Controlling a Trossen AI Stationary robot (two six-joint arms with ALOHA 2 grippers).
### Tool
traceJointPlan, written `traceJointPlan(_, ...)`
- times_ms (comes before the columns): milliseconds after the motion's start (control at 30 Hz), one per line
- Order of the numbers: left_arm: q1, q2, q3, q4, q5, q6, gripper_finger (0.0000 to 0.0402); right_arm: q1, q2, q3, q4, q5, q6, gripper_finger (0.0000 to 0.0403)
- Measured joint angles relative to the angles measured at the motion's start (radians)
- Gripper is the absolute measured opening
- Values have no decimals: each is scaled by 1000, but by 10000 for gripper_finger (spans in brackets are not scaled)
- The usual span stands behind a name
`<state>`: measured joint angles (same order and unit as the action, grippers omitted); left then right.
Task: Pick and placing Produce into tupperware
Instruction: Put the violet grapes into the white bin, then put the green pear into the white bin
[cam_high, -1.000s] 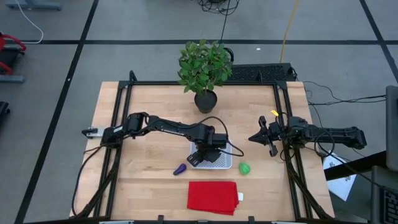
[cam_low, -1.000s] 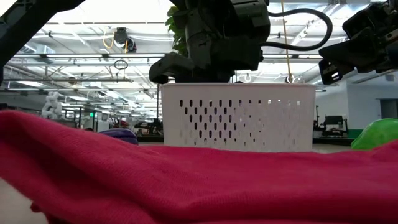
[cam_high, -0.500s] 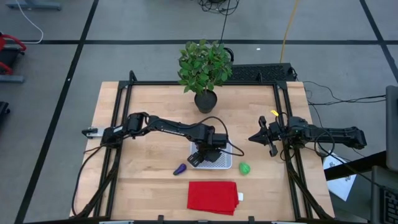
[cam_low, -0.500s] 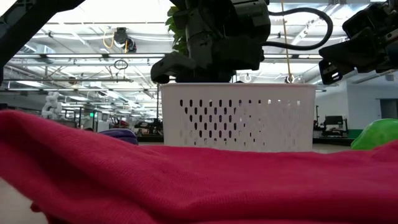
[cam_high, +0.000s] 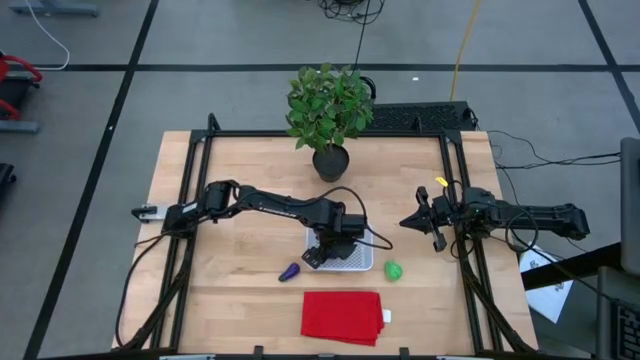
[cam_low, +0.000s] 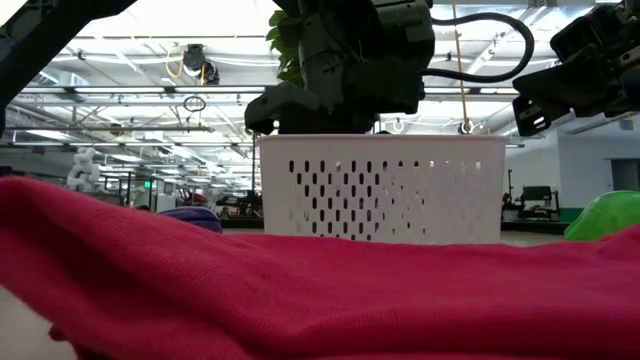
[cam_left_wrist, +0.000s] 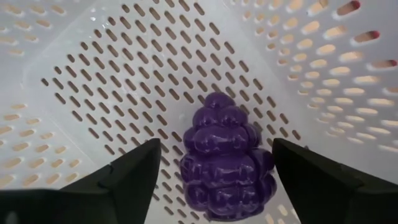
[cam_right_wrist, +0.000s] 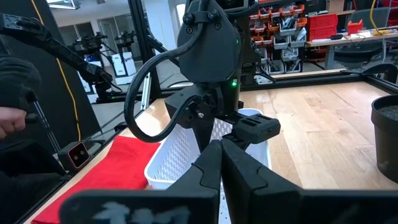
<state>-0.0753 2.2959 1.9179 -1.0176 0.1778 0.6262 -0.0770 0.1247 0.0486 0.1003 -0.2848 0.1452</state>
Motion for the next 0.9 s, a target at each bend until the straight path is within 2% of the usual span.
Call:
traceJointPlan(100,0,0,0,2,-4,0,314,0,0,0,0,0,0,0)
traceJointPlan(233,-5,0,16,-30,-78,2,315,0,0,0,0,0,0,0)
traceJointPlan(633,-6,-2,229,-164,-82,-20,311,0,0,0,0,0,0,0)
traceJointPlan(767,-6,-2,250,-168,-81,-26,273,0,0,0,0,0,0,0)
traceJointPlan(900,-6,0,250,-177,-81,-34,183,0,0,0,0,0,0,0)
